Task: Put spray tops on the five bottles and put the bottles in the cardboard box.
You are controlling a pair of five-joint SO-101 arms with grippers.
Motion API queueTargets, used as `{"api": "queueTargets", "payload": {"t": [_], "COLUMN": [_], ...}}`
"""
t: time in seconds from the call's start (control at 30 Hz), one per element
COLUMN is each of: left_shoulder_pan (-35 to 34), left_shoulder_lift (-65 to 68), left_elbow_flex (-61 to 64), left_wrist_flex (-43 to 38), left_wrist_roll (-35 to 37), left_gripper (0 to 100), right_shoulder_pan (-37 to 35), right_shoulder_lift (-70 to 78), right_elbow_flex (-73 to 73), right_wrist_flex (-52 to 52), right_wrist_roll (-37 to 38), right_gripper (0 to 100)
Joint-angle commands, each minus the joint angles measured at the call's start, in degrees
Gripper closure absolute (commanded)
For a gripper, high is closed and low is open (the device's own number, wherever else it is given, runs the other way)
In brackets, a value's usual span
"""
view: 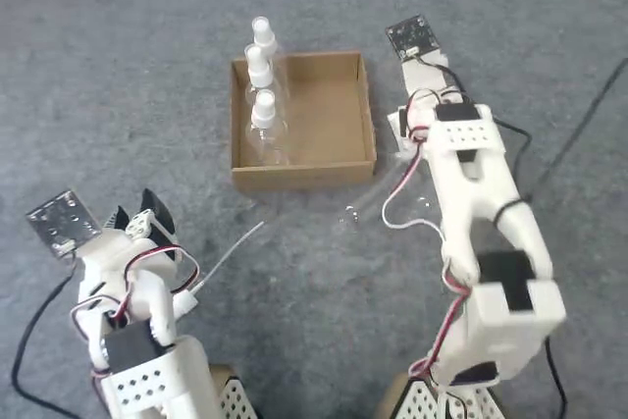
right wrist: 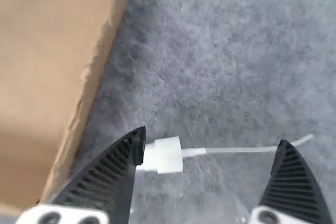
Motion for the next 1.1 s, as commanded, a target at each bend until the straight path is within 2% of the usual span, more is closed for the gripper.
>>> {"api": "queueTargets", "payload": {"t": [0.0,0.33,0.57,0.77,0.93,1.07], "left_shoulder_pan": [-0.1,-0.1,-0.1,-0.1,-0.1,-0.1], "left_shoulder_lift": [-1.0,-1.0,-1.0,-1.0,-1.0,-1.0], "left_elbow_flex": [-0.7,-0.7,-0.6,-0.6,-0.6,-0.6], "left_wrist_flex": [-1.6,-1.6,-1.6,-1.6,-1.6,-1.6], "left_wrist_roll": [0.4,0.4,0.4,0.4,0.4,0.4], "left_gripper": [85,85,85,85,85,85], "right_shoulder_pan": [1.4,2.7,2.8,2.8,2.6,2.4], "right_shoulder_lift": [4.5,16.7,19.0,18.9,17.4,14.1], "right_elbow_flex": [-8.5,-16.5,-20.1,-20.2,-20.3,-20.3], "right_wrist_flex": [-1.2,-0.5,13.4,25.0,34.9,43.6], "right_wrist_roll": [-0.9,-0.9,-0.9,-1.1,-5.5,-5.6], "right_gripper": [67.8,69.9,83.4,83.5,83.5,83.5]}}
